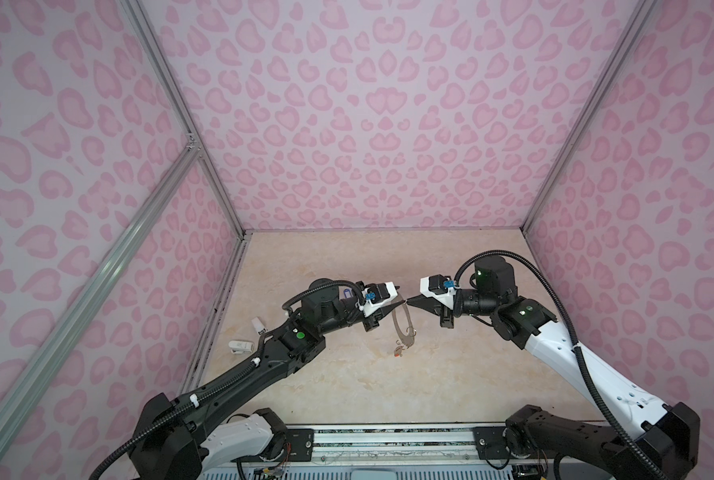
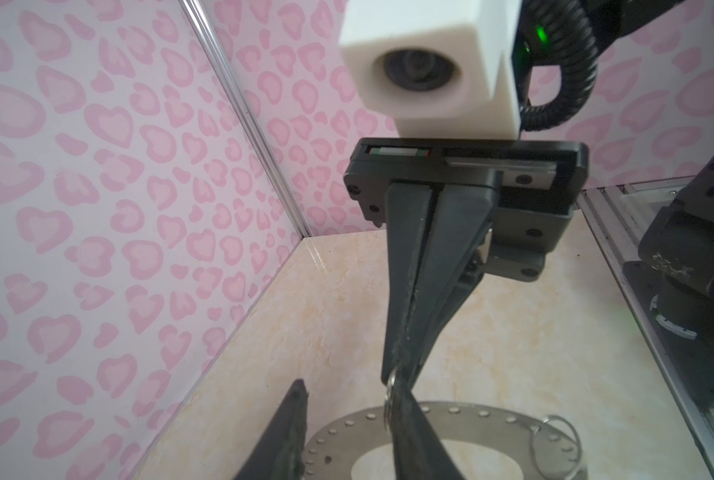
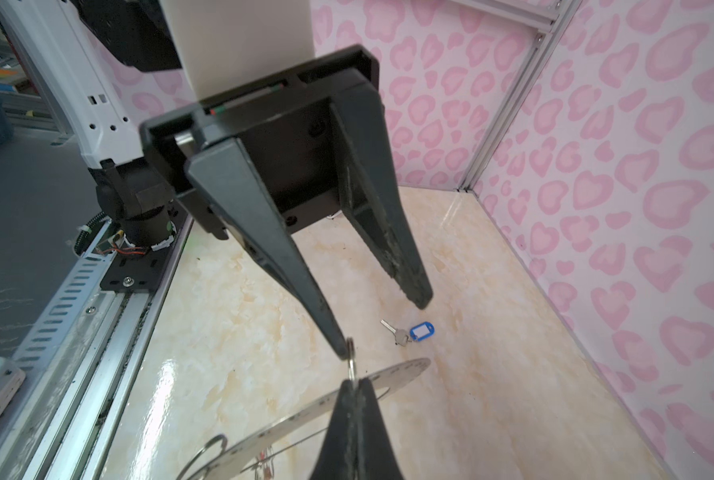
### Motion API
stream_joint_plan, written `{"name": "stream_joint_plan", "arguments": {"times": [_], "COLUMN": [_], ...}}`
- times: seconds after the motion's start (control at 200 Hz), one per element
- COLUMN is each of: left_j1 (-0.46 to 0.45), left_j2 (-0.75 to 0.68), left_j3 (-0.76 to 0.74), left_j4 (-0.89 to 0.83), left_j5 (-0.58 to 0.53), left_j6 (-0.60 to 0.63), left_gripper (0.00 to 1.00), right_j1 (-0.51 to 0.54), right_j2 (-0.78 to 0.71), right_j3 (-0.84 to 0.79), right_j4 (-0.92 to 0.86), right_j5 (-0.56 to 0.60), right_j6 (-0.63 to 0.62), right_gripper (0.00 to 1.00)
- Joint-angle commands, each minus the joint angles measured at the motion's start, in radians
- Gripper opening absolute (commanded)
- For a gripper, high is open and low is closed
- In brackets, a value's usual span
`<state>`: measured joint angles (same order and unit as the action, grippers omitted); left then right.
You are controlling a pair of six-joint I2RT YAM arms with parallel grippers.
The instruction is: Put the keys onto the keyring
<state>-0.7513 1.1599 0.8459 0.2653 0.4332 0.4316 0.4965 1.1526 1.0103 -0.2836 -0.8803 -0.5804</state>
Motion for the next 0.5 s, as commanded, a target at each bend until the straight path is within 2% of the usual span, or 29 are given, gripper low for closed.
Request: {"name": "stream_joint_plan", "arguments": {"times": [0.0,0.16,0.495], "left_j1": [-0.025,-0.049,-0.056], "left_j2": [0.023,0.038,0.067], "left_j3": [0.044,0.068,0.090], "left_j4": [-0.143,-0.194,-0.226], "left_j5": [-0.068,-0.070,-0.050], "left_j6": [0.102,0.137,0.142], "left_gripper": [0.34,0.32,0.23], "right_j1": [-0.001,-0.003,0.000], "right_j2": [0.010,0.027,0.033], "right_j3": [0.021,0.043,0.043], "right_j4": [-0.149,-0.199,-0.180], "right_j5": [0.049,0.061,0.040], "right_j6": [-0.063,-0.083,-0.071], "right_gripper": [0.00,0.00,0.00]}}
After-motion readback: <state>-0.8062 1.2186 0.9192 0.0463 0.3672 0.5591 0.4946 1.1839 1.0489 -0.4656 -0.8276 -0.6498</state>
